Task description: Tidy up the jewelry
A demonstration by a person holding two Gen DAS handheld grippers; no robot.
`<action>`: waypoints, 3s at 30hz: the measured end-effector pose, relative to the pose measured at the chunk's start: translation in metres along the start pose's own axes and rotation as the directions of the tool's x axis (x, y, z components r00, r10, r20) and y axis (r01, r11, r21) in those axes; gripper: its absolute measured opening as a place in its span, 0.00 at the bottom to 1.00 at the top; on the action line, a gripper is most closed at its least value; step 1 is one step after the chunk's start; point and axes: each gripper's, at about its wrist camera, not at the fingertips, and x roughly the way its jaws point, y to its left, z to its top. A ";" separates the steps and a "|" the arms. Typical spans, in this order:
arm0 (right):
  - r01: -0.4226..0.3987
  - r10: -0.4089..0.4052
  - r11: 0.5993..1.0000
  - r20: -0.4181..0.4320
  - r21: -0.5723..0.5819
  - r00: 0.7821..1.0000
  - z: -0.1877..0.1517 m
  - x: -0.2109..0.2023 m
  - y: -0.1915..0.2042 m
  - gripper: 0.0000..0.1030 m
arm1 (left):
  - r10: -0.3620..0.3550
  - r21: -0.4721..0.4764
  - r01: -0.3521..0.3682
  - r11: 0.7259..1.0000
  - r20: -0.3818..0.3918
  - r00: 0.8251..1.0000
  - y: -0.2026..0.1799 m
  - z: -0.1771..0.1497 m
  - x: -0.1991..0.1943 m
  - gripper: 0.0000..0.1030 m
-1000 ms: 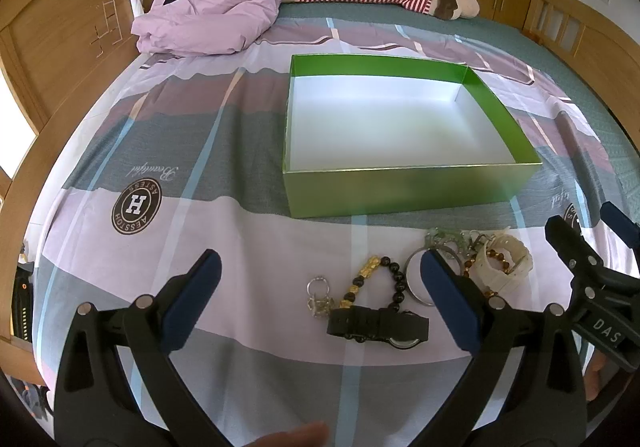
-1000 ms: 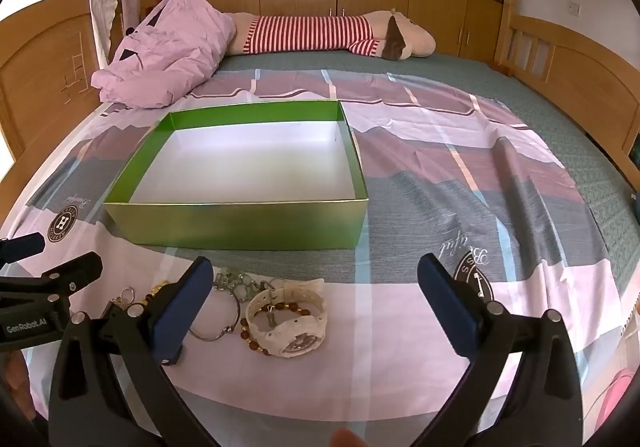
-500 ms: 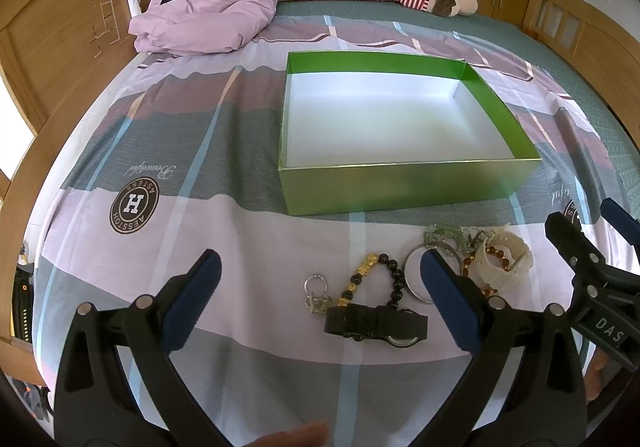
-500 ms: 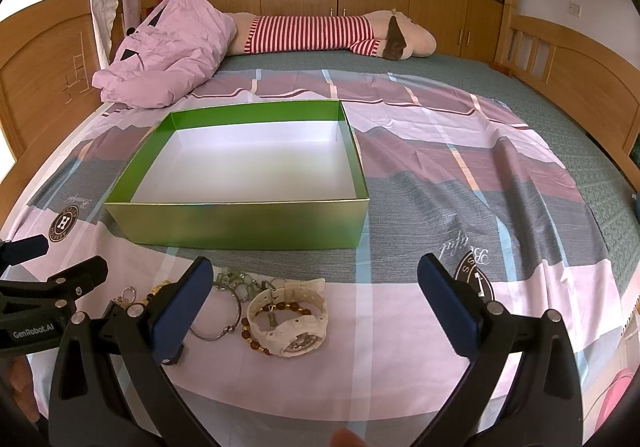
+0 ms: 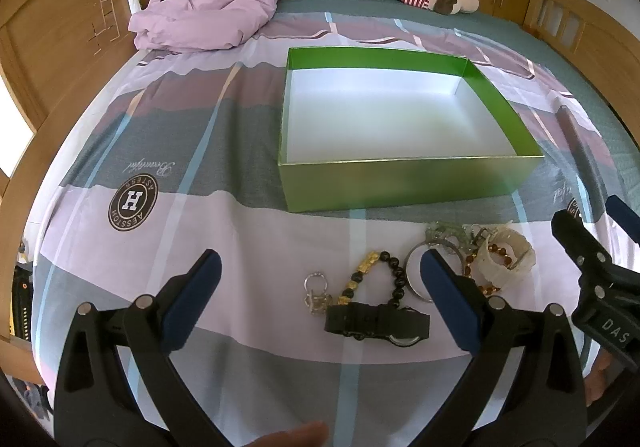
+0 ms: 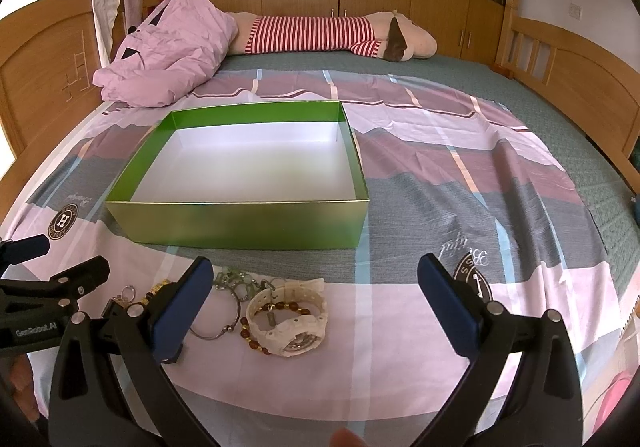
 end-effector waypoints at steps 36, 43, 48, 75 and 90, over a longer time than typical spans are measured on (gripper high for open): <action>-0.012 0.012 1.000 -0.006 -0.019 1.000 -0.003 0.001 0.000 0.99 | 0.002 0.009 -0.002 1.000 -0.007 1.000 0.000 -0.003 0.003 0.98; -0.010 0.010 1.000 -0.012 -0.025 1.000 -0.002 0.001 0.000 0.99 | 0.002 0.022 -0.002 1.000 -0.020 1.000 0.002 -0.002 0.005 0.98; -0.011 0.008 0.999 -0.099 -0.034 0.995 -0.002 0.018 -0.006 0.99 | -0.018 -0.023 0.017 1.000 -0.038 0.999 0.030 0.010 0.004 0.98; -0.214 0.219 0.975 -0.389 0.058 0.895 0.014 0.080 -0.022 0.57 | -0.262 -0.039 0.269 0.962 -0.402 0.877 -0.004 -0.020 0.064 0.62; -0.216 0.214 0.976 -0.405 0.041 0.889 0.004 0.085 -0.016 0.11 | -0.297 -0.251 0.234 0.939 -0.253 0.921 0.041 0.004 0.058 0.37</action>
